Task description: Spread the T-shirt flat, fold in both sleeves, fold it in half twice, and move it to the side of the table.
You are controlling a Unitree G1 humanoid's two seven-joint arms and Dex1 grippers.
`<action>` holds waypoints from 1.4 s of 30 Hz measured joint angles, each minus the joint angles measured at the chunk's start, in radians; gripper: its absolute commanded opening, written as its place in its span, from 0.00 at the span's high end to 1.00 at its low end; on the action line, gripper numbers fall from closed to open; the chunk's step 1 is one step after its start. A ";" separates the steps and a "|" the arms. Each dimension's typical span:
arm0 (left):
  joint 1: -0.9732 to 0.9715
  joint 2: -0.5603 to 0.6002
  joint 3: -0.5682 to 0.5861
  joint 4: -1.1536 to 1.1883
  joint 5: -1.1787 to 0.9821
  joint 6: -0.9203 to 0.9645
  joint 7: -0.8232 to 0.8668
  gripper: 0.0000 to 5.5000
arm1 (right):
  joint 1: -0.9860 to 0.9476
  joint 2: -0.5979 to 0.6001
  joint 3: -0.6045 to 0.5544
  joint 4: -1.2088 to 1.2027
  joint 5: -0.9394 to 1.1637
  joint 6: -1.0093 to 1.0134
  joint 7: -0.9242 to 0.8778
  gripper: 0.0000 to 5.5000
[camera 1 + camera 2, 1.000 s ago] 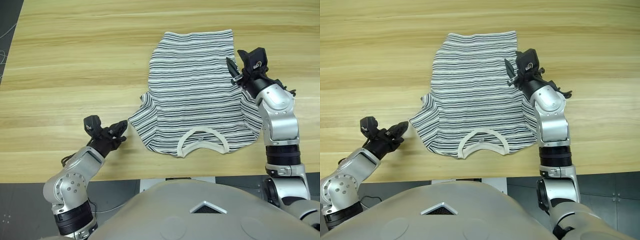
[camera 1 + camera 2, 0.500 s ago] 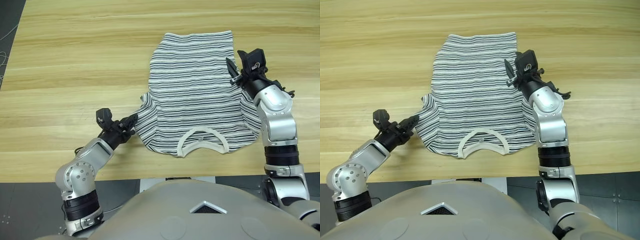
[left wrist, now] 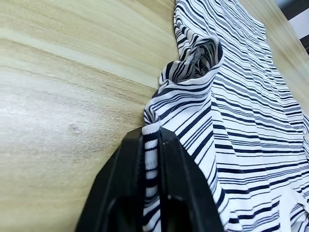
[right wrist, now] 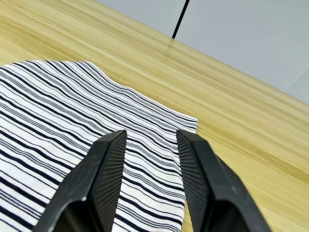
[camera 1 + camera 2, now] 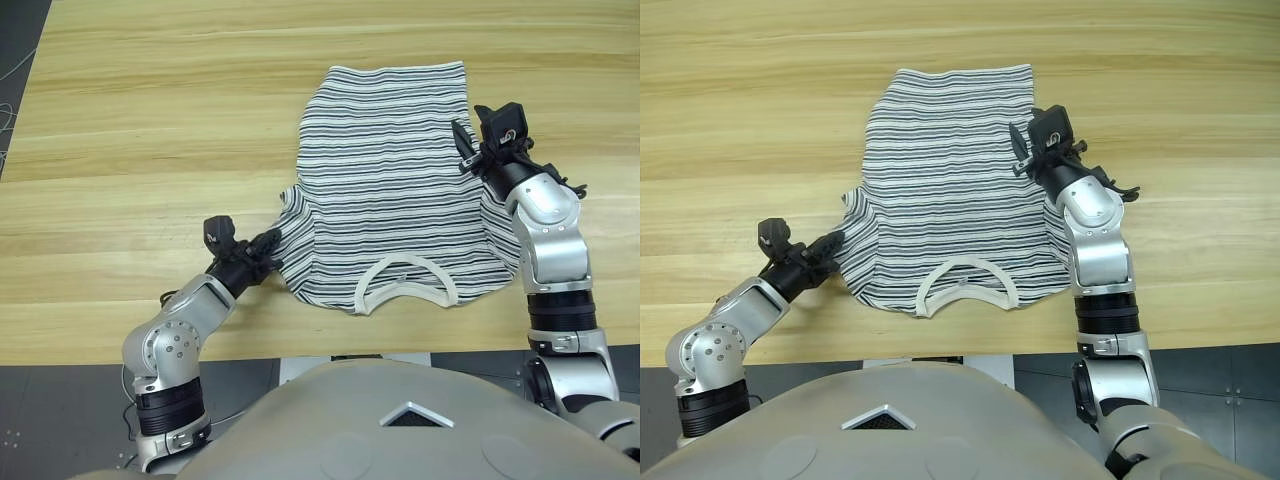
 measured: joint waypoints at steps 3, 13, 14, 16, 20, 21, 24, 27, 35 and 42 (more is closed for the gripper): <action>-0.001 0.000 0.007 0.006 0.000 0.000 -0.001 0.98 | -0.001 0.000 0.000 0.003 0.000 -0.004 -0.003 0.65; -0.068 0.056 0.043 0.076 0.067 -0.059 -0.022 0.98 | -0.009 0.000 -0.013 0.032 0.001 -0.023 -0.017 0.65; -0.089 0.080 0.056 0.100 0.092 -0.069 -0.025 0.98 | -0.009 0.000 -0.016 0.034 0.001 -0.027 -0.019 0.65; -0.120 0.116 0.073 0.132 0.119 -0.075 -0.029 0.98 | -0.010 0.001 -0.018 0.036 0.001 -0.029 -0.020 0.65; -0.137 0.128 0.067 0.136 0.139 -0.075 -0.062 0.98 | -0.013 0.002 -0.020 0.040 0.003 -0.031 -0.023 0.65; -0.137 0.129 0.066 0.135 0.141 -0.075 -0.065 0.98 | -0.013 0.002 -0.021 0.040 0.003 -0.032 -0.024 0.65; -0.137 0.132 0.054 0.110 0.147 -0.075 -0.092 0.98 | -0.013 0.002 -0.022 0.042 0.003 -0.035 -0.027 0.65; -0.136 0.145 0.026 0.064 0.165 -0.075 -0.116 0.98 | -0.013 0.003 -0.022 0.045 0.003 -0.040 -0.028 0.65; -0.107 0.161 -0.058 -0.096 0.207 -0.075 -0.142 0.98 | -0.007 0.008 -0.019 0.066 0.000 -0.043 -0.040 0.65; -0.021 0.171 -0.208 -0.156 0.276 -0.079 -0.175 0.98 | -0.001 0.017 -0.011 0.073 -0.007 -0.043 -0.047 0.65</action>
